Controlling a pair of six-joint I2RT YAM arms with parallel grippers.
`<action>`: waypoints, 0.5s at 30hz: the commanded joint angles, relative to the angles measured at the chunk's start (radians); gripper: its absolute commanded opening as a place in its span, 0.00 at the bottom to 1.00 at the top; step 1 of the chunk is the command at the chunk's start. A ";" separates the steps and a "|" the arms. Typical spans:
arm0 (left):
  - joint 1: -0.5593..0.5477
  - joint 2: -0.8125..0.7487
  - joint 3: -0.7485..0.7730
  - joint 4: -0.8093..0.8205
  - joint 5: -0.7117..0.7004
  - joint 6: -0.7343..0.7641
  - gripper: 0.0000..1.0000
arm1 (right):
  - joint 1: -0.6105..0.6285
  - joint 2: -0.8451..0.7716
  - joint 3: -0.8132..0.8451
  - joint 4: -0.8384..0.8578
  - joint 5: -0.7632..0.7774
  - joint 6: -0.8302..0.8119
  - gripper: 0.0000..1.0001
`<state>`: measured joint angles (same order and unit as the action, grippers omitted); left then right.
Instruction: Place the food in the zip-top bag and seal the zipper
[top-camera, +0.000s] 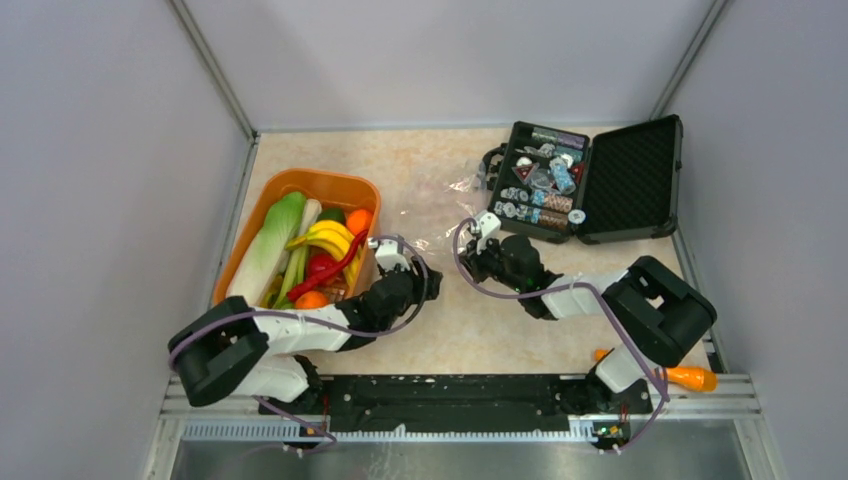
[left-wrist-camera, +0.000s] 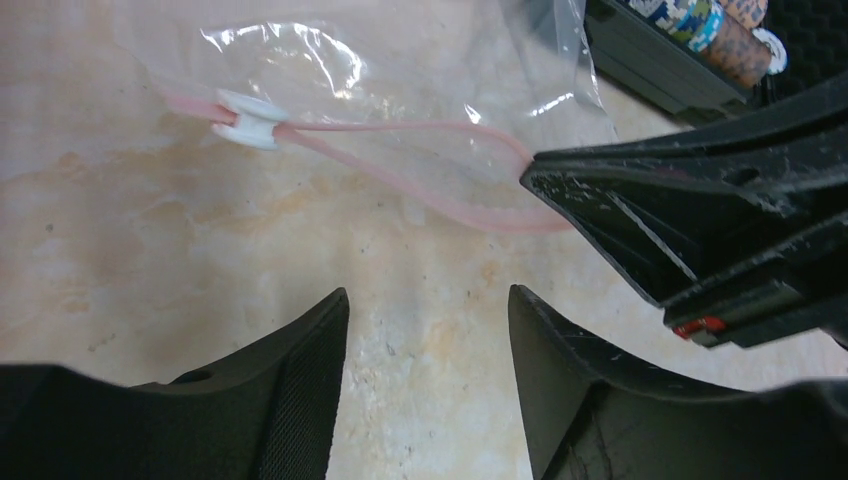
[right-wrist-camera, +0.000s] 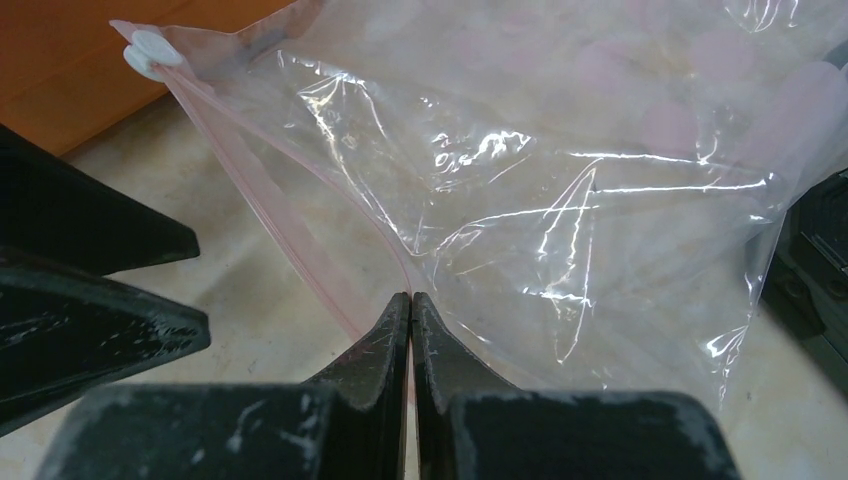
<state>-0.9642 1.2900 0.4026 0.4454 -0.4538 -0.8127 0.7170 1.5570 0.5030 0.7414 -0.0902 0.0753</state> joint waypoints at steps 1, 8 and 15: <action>-0.005 0.069 -0.001 0.220 -0.124 -0.024 0.59 | -0.007 -0.038 -0.001 0.052 -0.011 0.014 0.00; -0.004 0.170 0.029 0.275 -0.221 -0.048 0.59 | -0.007 -0.040 0.000 0.051 -0.019 0.013 0.00; -0.003 0.260 0.053 0.381 -0.232 -0.032 0.55 | -0.007 -0.045 -0.001 0.052 -0.032 0.014 0.00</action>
<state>-0.9642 1.5120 0.4133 0.7055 -0.6411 -0.8459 0.7170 1.5566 0.5030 0.7422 -0.1040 0.0753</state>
